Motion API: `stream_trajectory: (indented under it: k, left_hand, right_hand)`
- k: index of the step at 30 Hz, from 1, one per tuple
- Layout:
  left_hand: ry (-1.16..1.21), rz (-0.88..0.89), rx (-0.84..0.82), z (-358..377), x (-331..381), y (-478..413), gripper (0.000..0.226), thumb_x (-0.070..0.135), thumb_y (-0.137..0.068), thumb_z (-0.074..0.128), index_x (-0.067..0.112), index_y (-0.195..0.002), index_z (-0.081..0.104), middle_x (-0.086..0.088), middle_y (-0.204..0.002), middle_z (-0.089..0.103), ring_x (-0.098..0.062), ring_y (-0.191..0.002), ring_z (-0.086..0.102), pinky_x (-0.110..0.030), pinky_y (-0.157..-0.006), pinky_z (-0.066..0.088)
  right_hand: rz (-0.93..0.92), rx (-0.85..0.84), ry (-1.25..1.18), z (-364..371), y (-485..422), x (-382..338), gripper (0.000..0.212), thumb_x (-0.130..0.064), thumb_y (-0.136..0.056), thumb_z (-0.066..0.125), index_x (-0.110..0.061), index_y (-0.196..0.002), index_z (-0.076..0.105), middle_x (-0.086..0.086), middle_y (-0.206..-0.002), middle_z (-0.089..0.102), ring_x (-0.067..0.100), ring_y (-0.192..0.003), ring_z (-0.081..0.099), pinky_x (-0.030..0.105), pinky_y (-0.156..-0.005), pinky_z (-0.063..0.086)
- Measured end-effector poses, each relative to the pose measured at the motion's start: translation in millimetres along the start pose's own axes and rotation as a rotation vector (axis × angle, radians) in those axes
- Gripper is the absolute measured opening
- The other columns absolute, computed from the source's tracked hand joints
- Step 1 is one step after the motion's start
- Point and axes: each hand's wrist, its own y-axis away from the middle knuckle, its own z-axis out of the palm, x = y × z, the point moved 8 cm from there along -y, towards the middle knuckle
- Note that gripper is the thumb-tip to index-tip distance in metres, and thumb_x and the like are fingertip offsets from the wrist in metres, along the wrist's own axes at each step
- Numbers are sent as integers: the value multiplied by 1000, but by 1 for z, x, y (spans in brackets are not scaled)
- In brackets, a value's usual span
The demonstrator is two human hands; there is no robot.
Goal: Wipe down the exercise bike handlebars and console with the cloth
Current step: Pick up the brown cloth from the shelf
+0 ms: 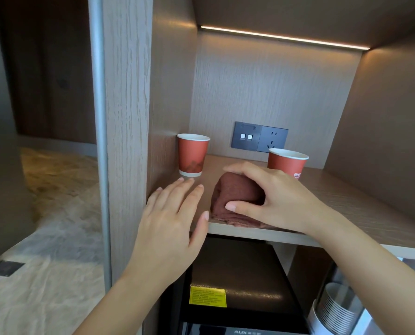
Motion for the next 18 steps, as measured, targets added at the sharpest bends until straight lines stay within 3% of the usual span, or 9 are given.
stream_trajectory:
  k: [3, 6, 10, 16, 18]
  left_hand:
    - [3, 3, 11, -1, 2, 1, 45, 32, -87, 40, 6, -116, 62, -11, -120, 62, -26, -115, 54, -43, -99, 35]
    - [8, -6, 24, -2, 3, 1, 45, 32, -87, 41, 6, -117, 62, -10, -120, 61, -23, -116, 50, -43, -99, 35]
    - [3, -9, 45, -6, 5, 0, 45, 31, -88, 41, 4, -117, 61, -11, -121, 60, -23, -117, 48, -47, -97, 40]
    - [-22, -29, 75, -26, 8, 4, 44, 30, -88, 42, 5, -119, 60, -10, -123, 59, -21, -120, 46, -45, -98, 40]
    - [-47, -49, 84, -37, 7, 9, 44, 30, -88, 42, 5, -119, 60, -9, -123, 59, -20, -120, 46, -38, -101, 35]
  right_hand:
    - [1, -39, -60, 0, 1, 2, 44, -50, -85, 46, -39, -128, 41, -16, -124, 56, 5, -106, 55, 28, -86, 49]
    - [4, -80, -89, 0, 1, 4, 42, -37, -87, 54, -42, -127, 40, -21, -123, 53, 2, -108, 53, 31, -88, 49]
    - [7, -74, -216, -4, 0, 7, 46, -31, -81, 65, -40, -123, 47, -34, -113, 51, -10, -112, 48, 22, -97, 44]
    - [-64, -31, -328, -6, -2, -5, 42, -30, -75, 72, -46, -109, 53, -38, -96, 54, -13, -102, 50, 9, -86, 42]
    - [-123, -2, -297, -8, -3, -16, 42, -31, -74, 72, -43, -109, 55, -38, -97, 53, -14, -102, 49, 6, -86, 39]
